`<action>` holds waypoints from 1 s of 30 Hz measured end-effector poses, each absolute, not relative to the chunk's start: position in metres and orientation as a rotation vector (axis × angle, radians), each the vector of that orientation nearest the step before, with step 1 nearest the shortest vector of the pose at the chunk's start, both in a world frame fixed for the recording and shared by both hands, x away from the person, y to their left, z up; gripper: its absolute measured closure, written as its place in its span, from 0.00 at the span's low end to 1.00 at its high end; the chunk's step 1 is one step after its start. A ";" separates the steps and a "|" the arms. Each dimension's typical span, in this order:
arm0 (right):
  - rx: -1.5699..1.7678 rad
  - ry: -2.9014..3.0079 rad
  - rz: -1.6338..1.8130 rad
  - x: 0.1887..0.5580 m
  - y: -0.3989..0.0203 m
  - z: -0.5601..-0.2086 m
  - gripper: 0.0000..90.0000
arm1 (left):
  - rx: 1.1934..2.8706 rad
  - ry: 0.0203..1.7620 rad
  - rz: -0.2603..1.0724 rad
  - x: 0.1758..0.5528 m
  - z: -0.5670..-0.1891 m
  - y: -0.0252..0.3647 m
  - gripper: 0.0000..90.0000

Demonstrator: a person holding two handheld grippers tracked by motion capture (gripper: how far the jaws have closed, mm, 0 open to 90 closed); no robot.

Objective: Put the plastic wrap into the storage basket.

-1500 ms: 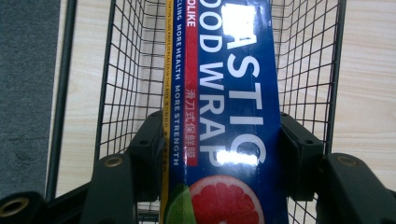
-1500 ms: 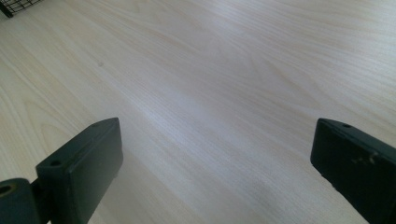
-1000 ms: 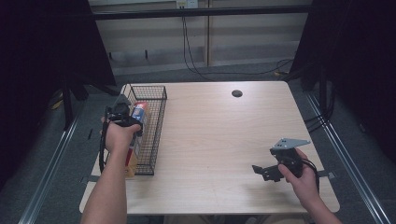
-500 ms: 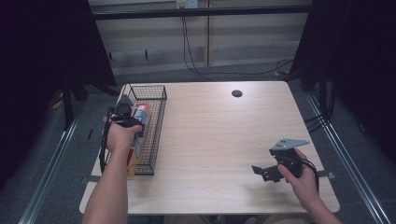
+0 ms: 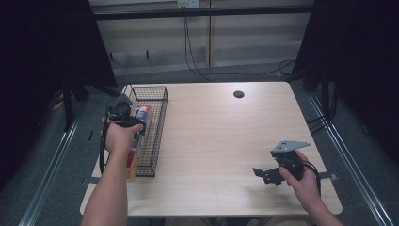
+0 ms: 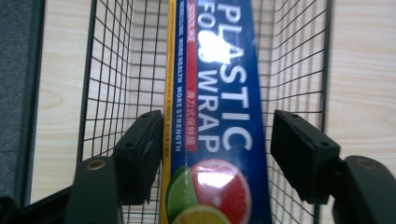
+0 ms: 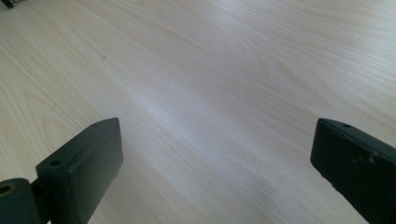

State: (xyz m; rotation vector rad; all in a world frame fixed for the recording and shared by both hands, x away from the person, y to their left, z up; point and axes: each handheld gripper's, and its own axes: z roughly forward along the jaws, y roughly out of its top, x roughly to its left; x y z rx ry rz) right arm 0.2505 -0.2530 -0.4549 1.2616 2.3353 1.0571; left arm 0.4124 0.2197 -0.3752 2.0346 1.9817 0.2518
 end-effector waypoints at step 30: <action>1.250 2.343 1.056 0.249 -0.251 -0.455 0.02 | 2.056 1.690 0.216 0.392 -0.352 0.153 0.27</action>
